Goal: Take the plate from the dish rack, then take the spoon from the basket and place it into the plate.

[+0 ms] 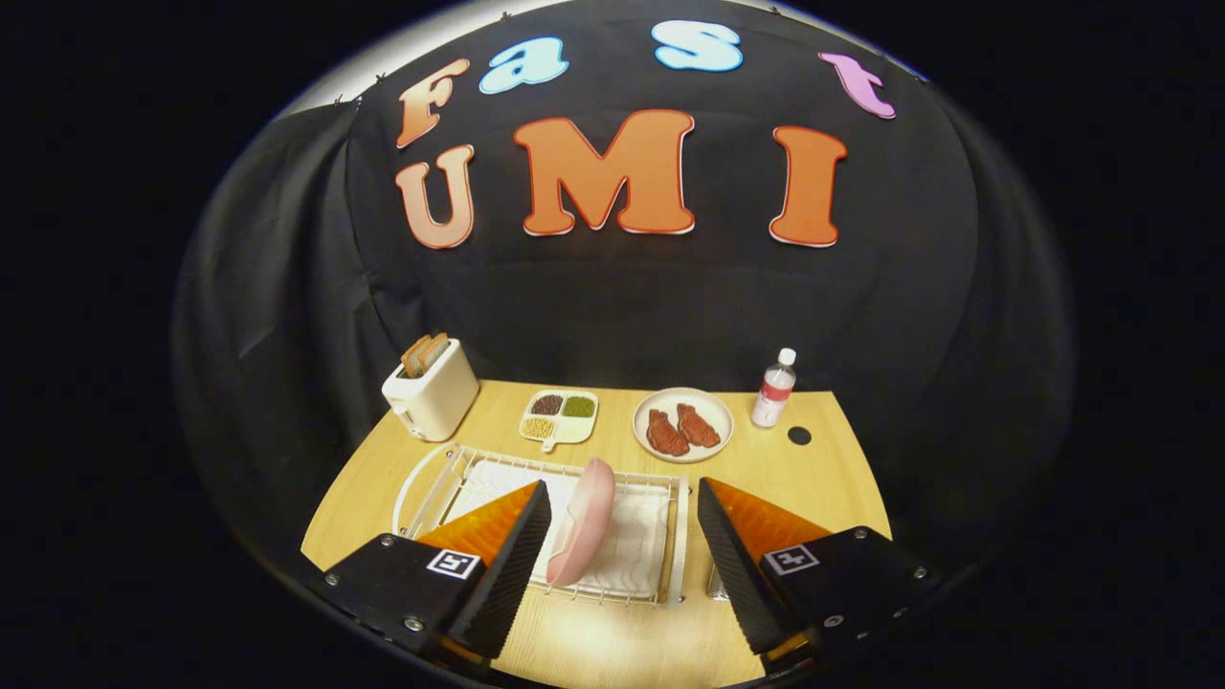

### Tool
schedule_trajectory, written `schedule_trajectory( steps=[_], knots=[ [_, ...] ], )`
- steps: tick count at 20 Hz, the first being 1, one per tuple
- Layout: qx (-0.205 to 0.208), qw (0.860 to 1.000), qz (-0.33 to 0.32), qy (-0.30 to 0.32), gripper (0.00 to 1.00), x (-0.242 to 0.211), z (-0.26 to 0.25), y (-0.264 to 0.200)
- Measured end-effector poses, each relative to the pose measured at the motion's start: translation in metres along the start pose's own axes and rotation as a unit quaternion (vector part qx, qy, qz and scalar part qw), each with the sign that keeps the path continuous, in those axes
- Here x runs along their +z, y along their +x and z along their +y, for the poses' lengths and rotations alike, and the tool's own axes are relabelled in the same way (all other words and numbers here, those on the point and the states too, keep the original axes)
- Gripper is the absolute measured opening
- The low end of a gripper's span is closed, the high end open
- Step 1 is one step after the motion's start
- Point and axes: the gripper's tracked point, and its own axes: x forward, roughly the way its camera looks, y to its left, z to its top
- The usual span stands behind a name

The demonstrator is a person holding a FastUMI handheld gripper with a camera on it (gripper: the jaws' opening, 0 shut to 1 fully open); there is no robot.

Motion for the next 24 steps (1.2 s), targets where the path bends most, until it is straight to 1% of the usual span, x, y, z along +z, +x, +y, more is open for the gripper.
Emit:
schedule_trajectory(
  steps=[4,6,9,11,14,15,16,18,20,24],
  knots=[
    [0.001,0.999,0.054,0.000,0.90,-0.015,0.004,0.018],
    [-0.004,0.997,0.077,0.004,0.86,-0.025,0.003,0.027],
    [0.002,0.994,0.113,0.016,0.82,-0.034,0.007,0.038],
    [0.002,0.991,0.131,0.018,0.82,-0.038,0.006,0.047],
    [0.023,0.984,0.174,0.042,0.81,-0.051,0.015,0.059],
    [0.021,0.982,0.184,0.043,0.80,-0.052,0.013,0.063],
    [0.017,0.981,0.189,0.043,0.76,-0.053,0.011,0.068],
    [0.023,0.977,0.208,0.050,0.75,-0.057,0.014,0.075],
    [0.032,0.970,0.233,0.062,0.75,-0.063,0.021,0.081],
    [0.019,0.964,0.260,0.048,0.75,-0.074,0.014,0.097]
  ],
)
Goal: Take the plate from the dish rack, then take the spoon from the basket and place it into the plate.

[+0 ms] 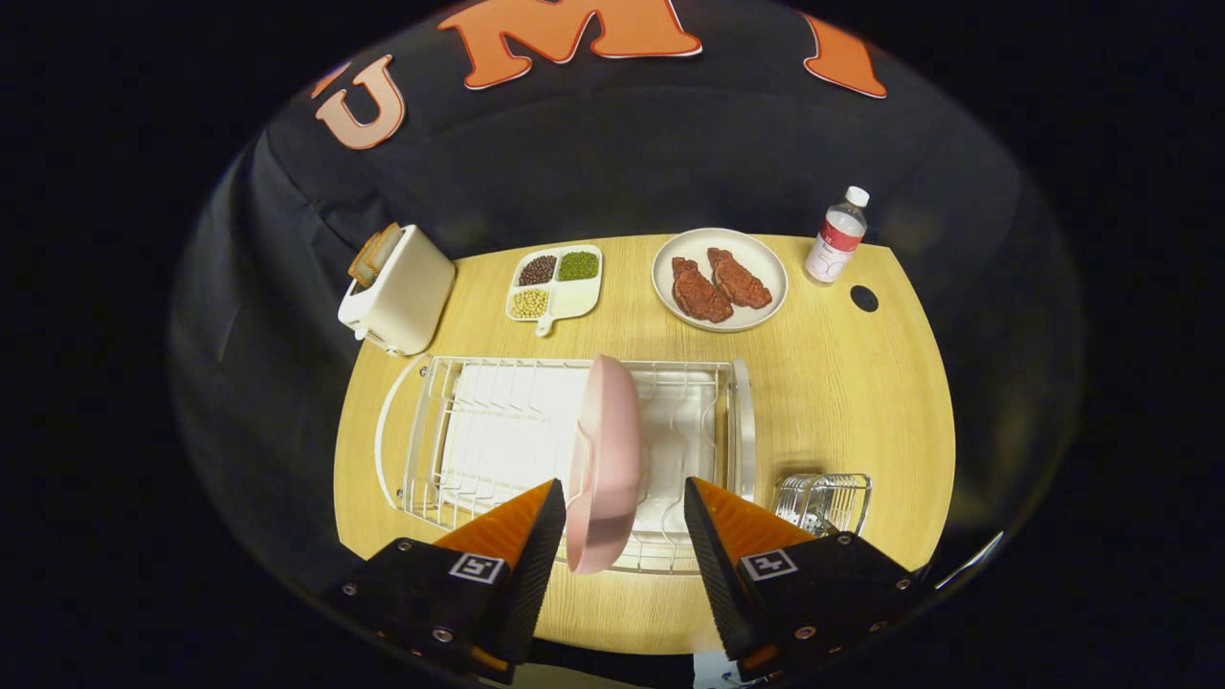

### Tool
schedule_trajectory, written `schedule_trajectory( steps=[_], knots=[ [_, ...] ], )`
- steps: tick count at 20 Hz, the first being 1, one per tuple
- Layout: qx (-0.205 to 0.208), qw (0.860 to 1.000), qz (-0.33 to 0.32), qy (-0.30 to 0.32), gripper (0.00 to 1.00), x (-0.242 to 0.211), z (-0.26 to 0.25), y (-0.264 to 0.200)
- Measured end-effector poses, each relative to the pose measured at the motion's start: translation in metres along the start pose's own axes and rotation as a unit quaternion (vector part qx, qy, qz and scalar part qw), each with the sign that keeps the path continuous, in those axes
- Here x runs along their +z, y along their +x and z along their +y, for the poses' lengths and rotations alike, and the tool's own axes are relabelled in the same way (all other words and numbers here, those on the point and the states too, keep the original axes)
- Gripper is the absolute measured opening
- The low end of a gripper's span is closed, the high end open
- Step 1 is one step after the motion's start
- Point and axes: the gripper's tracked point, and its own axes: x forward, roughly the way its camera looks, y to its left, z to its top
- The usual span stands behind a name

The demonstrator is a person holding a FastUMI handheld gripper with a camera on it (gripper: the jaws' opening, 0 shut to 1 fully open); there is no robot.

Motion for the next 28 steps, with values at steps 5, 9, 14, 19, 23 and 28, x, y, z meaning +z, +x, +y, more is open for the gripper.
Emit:
schedule_trajectory(
  steps=[5,9,14,19,23,28],
  knots=[
    [-0.010,0.999,0.034,0.006,0.54,-0.002,-0.003,0.019],
    [-0.015,0.999,0.050,0.007,0.31,-0.003,-0.004,0.025],
    [-0.016,0.999,0.049,-0.005,0.25,-0.002,-0.007,0.023],
    [-0.027,0.999,0.035,-0.001,0.23,0.003,-0.011,0.013],
    [-0.044,0.999,0.022,-0.013,0.23,0.006,-0.007,0.005],
    [-0.080,0.996,-0.004,-0.047,0.23,0.014,-0.007,-0.006]
  ],
)
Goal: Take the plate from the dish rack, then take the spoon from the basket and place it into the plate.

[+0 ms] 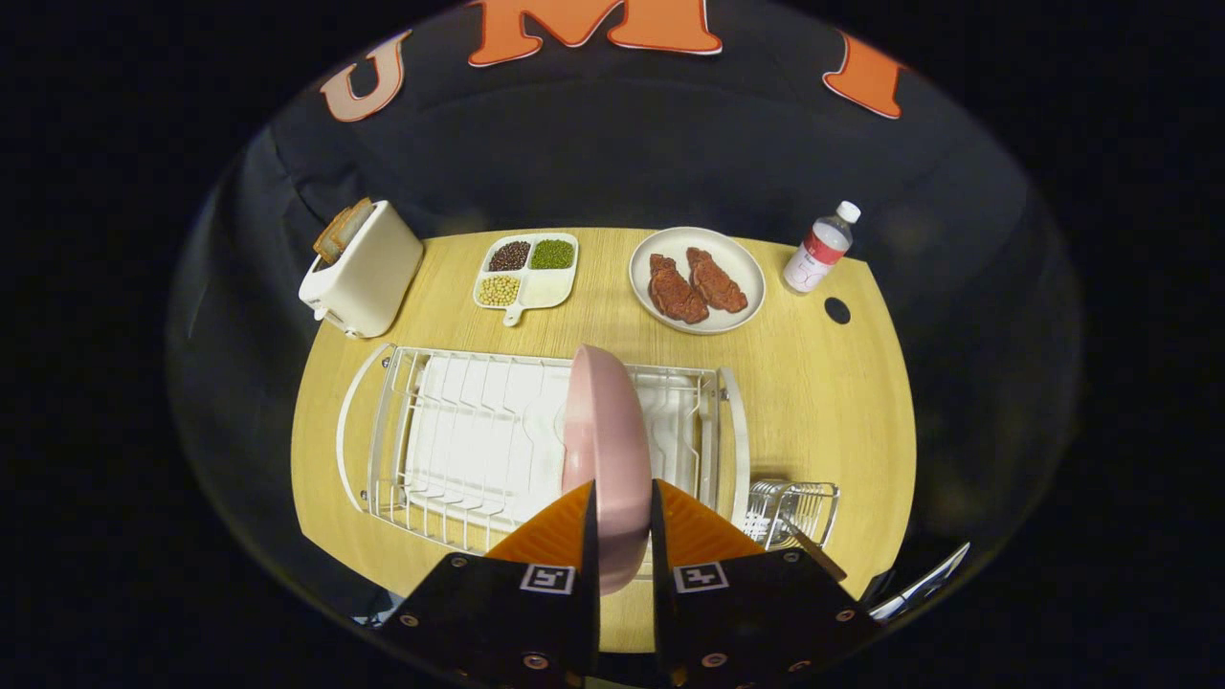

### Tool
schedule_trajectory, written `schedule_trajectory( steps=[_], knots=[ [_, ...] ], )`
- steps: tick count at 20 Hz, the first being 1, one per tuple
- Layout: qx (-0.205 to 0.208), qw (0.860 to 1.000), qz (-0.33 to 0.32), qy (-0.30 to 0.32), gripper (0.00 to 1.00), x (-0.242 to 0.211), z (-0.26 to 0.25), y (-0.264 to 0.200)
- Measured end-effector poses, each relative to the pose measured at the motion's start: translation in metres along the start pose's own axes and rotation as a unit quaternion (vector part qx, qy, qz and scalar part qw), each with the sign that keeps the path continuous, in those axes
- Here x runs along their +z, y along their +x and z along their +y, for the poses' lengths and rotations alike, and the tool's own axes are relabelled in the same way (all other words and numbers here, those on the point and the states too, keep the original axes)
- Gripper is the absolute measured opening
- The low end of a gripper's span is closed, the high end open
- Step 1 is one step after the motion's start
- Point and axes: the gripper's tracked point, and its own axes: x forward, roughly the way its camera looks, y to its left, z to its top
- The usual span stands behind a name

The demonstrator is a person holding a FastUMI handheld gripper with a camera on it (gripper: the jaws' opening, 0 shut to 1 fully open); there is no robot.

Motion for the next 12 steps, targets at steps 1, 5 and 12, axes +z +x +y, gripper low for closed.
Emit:
schedule_trajectory(
  steps=[1,5,12],
  knots=[
    [0.000,1.000,-0.011,-0.010,0.23,0.006,0.002,-0.008],
    [0.027,0.999,-0.016,0.007,0.23,0.009,0.017,-0.017],
    [0.092,0.994,-0.048,0.019,0.13,-0.002,0.022,-0.047]
  ],
)
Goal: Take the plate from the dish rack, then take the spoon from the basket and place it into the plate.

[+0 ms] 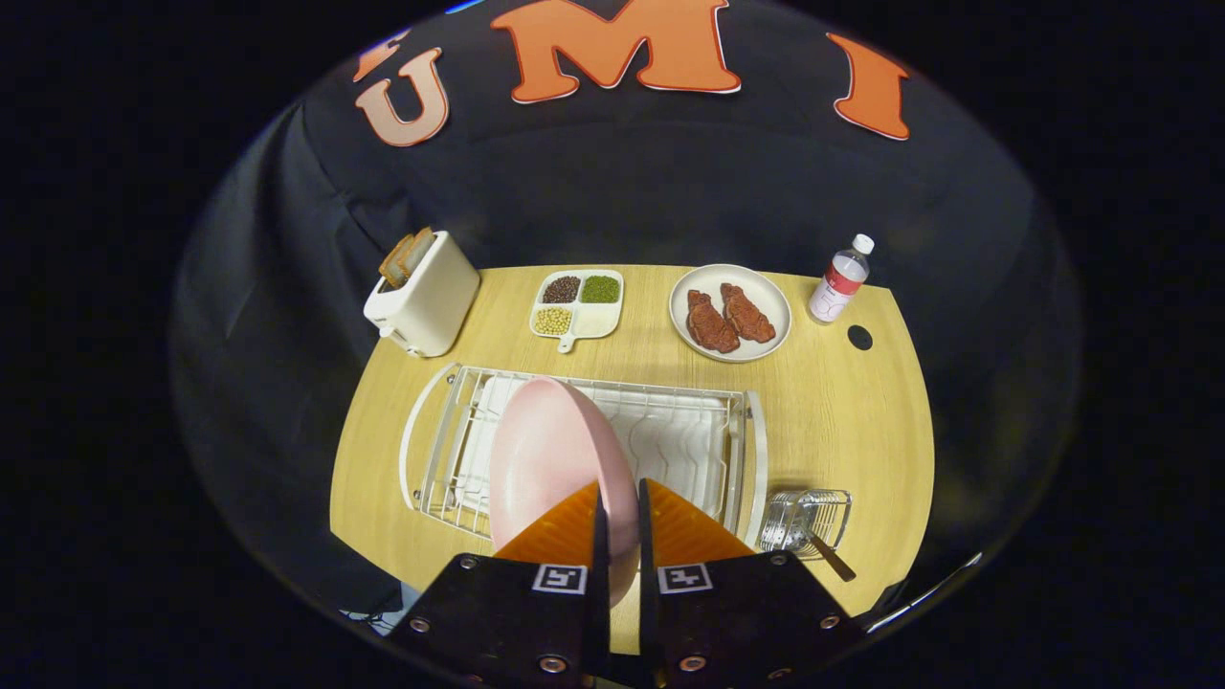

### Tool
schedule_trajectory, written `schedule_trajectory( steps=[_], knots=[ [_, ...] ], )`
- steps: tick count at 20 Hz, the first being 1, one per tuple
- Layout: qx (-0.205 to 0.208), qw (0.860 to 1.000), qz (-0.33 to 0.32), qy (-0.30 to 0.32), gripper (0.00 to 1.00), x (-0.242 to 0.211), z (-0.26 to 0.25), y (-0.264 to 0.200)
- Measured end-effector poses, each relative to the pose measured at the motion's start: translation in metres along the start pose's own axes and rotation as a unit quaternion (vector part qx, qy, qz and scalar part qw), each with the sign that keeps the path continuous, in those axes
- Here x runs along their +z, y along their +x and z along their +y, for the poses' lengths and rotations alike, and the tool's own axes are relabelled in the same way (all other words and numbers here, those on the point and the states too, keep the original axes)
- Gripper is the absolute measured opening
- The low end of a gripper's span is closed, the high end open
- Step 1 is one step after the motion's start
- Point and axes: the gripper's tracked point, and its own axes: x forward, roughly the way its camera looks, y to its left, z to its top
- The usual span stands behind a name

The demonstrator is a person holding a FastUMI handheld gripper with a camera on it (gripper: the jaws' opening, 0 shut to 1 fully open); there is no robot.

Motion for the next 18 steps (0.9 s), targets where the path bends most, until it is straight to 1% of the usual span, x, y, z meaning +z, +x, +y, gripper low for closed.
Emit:
schedule_trajectory(
  steps=[3,9,14,18],
  knots=[
    [0.031,0.999,-0.006,0.015,0.13,-0.016,-0.003,-0.011],
    [0.069,0.997,0.004,0.029,0.12,-0.071,-0.015,-0.018],
    [0.110,0.992,0.015,0.058,0.12,-0.119,-0.014,-0.016],
    [0.144,0.987,0.006,0.070,0.12,-0.149,-0.014,-0.017]
  ],
)
